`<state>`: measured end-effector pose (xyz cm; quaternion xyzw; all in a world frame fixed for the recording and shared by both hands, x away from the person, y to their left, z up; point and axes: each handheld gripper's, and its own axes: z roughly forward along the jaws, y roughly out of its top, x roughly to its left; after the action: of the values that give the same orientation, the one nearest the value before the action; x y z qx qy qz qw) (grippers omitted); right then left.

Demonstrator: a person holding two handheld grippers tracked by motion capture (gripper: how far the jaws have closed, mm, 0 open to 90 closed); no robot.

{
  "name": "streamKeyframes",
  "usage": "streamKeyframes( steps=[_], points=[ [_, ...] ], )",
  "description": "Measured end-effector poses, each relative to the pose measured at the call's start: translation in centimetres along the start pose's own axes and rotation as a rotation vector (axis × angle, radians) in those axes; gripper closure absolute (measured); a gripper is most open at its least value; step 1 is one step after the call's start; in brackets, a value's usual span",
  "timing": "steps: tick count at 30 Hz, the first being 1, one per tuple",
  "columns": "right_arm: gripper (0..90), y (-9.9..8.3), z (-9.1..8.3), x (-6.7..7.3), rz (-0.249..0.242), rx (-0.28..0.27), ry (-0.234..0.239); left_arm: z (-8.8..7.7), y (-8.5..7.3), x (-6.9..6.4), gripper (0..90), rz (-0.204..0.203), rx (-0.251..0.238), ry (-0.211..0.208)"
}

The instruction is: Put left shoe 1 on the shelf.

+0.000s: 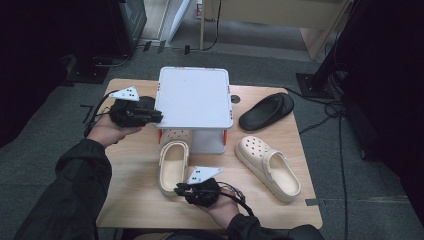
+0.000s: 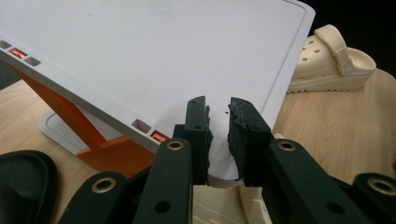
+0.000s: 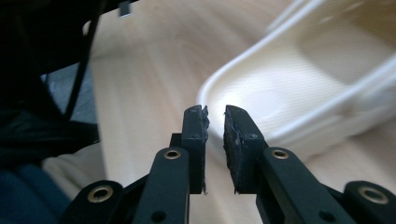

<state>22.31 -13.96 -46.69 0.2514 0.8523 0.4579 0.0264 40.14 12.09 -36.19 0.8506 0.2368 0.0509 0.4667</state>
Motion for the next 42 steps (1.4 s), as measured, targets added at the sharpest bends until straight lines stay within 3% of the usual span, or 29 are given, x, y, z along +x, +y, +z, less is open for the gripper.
streamKeyframes(
  steps=[4,10,15,17,25,31,37,39,42],
  points=[
    [86.0,-0.5,0.8,1.0,-0.031,0.013,0.018,0.0,0.0,0.0,78.3,-0.001,-0.001,0.002],
    [86.7,-1.3,2.6,1.5,-0.071,0.066,0.053,0.1,0.0,-0.2,79.8,0.015,0.001,0.019],
    [87.3,-1.9,4.0,0.8,-0.077,0.109,0.015,0.1,0.0,-0.2,79.8,0.0,-0.002,0.011],
    [89.0,-1.8,4.0,0.3,-0.06,0.106,0.03,0.0,0.0,-0.2,79.7,0.003,0.0,0.01],
    [89.6,-0.9,2.8,0.3,-0.117,0.054,-0.013,0.1,0.0,-0.3,79.6,0.001,0.001,0.01],
    [89.3,0.2,2.4,-1.6,-0.098,0.024,-0.068,0.1,0.0,-0.2,79.6,-0.005,-0.002,0.007],
    [89.7,0.9,3.5,-3.5,-0.118,0.02,-0.091,0.1,-0.1,-0.2,79.6,-0.018,-0.009,0.003],
    [89.5,1.2,3.8,-4.0,-0.122,0.008,-0.078,0.0,-0.2,-0.1,79.5,-0.02,-0.012,0.003],
    [89.1,1.7,4.2,-4.5,-0.133,0.014,-0.118,0.1,-0.2,-0.1,79.5,-0.022,-0.013,0.003]
  ],
)
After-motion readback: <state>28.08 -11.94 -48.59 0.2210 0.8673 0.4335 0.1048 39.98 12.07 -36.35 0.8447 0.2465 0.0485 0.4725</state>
